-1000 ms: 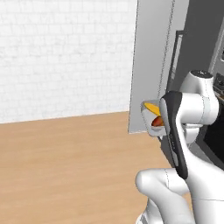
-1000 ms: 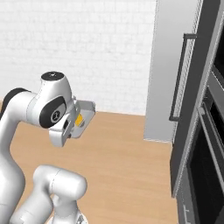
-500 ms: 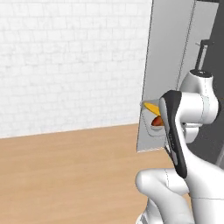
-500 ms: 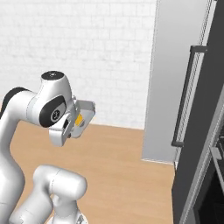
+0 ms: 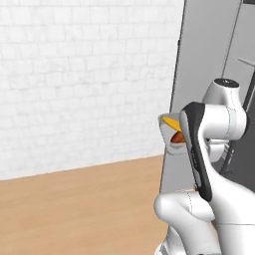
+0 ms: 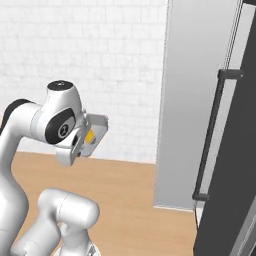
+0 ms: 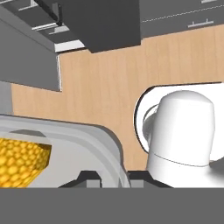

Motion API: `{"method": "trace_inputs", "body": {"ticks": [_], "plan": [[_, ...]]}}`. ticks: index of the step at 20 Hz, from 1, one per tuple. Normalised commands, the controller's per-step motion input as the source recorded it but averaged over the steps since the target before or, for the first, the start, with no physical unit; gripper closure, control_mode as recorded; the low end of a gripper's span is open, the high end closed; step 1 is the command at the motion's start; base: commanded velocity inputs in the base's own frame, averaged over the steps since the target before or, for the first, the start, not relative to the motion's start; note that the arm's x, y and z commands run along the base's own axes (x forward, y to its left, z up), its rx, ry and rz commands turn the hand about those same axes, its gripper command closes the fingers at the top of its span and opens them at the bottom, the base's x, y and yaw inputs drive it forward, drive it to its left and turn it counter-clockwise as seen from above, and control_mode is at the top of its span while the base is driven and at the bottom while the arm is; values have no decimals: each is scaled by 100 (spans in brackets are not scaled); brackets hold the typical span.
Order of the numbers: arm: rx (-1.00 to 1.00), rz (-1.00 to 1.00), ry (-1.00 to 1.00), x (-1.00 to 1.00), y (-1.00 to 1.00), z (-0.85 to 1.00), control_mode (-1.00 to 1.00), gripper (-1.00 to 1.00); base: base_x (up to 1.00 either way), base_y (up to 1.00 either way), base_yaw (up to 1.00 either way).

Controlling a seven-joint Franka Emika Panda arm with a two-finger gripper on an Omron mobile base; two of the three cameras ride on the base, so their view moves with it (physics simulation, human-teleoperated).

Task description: Take the meat container that has the fish and place it on the second highest rack of the freezer. Then take the vegetable container that has the corn and bell pepper and place it on the highest rack of the freezer.

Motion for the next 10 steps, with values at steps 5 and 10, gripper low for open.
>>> {"method": "trace_inputs", "body": {"ticks": [5, 10], "plan": [[0, 0, 0, 0, 0, 0, 100, 100, 48, 35, -66], [0, 0, 0, 0, 0, 0, 100, 100, 35, 38, -77]]}}
